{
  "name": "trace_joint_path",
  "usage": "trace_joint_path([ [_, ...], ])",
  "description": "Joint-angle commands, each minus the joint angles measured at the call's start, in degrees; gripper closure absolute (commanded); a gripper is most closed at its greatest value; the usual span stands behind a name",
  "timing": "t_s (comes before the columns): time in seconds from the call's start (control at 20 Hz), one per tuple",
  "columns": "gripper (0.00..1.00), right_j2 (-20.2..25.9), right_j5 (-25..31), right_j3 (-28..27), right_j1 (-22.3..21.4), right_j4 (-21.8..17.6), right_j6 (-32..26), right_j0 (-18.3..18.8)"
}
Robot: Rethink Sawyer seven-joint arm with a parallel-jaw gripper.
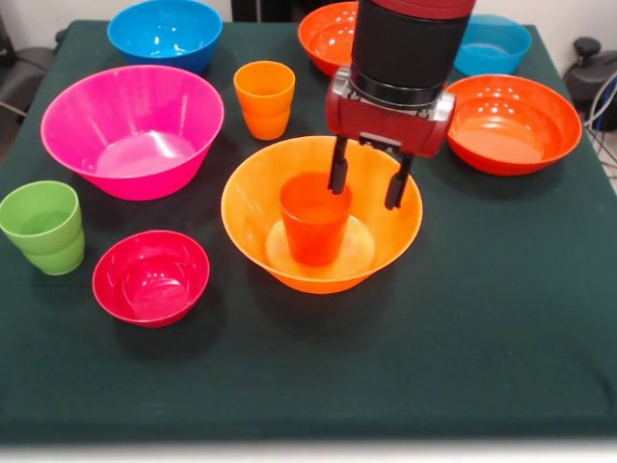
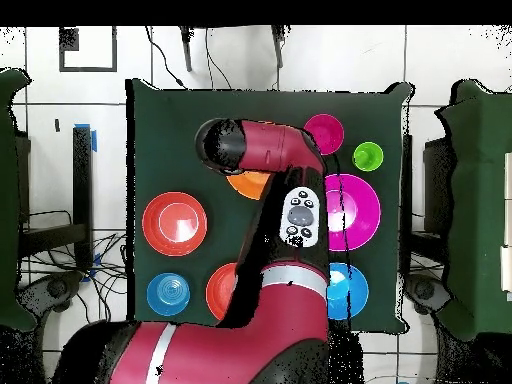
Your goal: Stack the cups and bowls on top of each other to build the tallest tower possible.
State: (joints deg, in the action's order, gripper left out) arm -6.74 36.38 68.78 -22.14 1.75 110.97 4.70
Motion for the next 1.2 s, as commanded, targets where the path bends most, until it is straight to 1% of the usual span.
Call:
trace_joint_path([
  [0.05, 0.0, 6.92, 1.76, 4.26, 0.11, -6.26, -9.67, 2.83],
  [0.5, 0.0, 8.68, 2.23, 4.35, -0.46, -9.05, -12.52, 5.74],
  [0.75, 0.0, 11.05, 2.75, 3.62, -0.14, -10.96, -14.58, 8.33],
  [1.2, 0.0, 13.89, 4.63, 2.67, -0.56, -14.03, -16.66, 11.54],
])
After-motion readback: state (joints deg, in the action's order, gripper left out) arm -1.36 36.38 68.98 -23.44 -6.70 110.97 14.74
